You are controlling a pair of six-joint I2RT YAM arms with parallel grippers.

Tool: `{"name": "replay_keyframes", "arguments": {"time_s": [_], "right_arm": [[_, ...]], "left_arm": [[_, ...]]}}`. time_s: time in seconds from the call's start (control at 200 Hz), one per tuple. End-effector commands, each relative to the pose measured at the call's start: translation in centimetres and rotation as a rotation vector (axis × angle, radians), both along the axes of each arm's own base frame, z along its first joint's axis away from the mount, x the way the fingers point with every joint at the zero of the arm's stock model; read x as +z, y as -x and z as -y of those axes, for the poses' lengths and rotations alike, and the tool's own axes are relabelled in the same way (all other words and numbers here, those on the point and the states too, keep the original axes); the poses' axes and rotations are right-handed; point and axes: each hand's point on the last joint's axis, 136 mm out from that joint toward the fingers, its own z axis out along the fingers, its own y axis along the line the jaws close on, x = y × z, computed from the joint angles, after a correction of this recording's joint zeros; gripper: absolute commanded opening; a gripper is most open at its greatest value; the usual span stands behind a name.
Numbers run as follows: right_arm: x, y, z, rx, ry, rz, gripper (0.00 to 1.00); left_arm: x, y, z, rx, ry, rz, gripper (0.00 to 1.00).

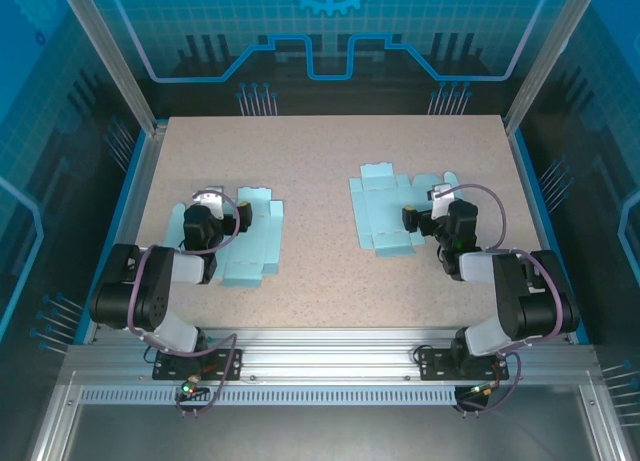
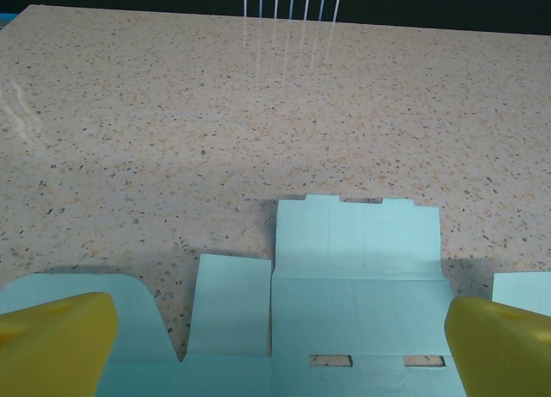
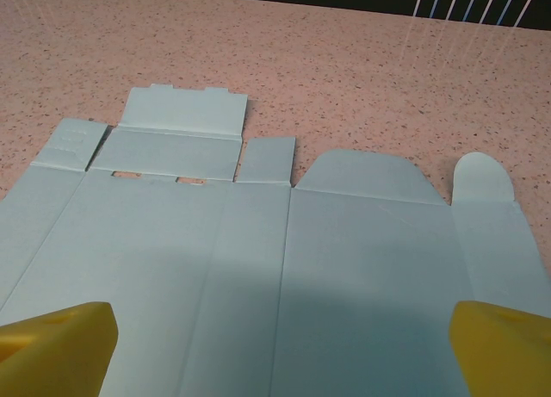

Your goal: Fold the paper box

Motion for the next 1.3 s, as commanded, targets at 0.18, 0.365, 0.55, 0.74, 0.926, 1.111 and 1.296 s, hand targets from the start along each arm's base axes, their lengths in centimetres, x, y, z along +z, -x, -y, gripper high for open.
{"name": "replay_keyframes", "arguments": {"time_s": [0.18,0.365,0.55,0.74,0.926,1.111,1.296], "right_arm": [[1.3,-0.6,-0.1,0.023,0.009,0.001,1.0],[2.4,-0.4,0.3,-0.011,0.008,-0.011,1.0],[3.7,0.1,0.7,-0.04,-0.001,-0.013,1.0],[5.1,0.5,0.8,-0.05,-0.012,0.007,1.0],[5.6,0.8,1.4,-0.078,-0.01,0.021,1.0],[5.9,0.6,1.7,-0.098,-0.02,0.018,1.0],[5.8,0.5,2.1,-0.117,-0.026,0.007,1.0]], "left_arm": [[3.0,0.1,2.5,-0.149,-0.004,-0.001,0.99],[5.9,0.5,4.4,-0.27,-0.023,0.006,0.99],[9.0,-0.2,5.6,-0.39,-0.141,-0.022,0.99],[8.0,-0.9,7.5,-0.578,-0.187,-0.239,0.99],[8.0,-1.4,9.0,-0.676,-0.222,-0.212,0.99],[7.6,-1.4,9.9,-0.79,-0.23,-0.308,0.99],[6.2,-1.4,10.0,-0.882,-0.26,-0.414,0.99]]}}
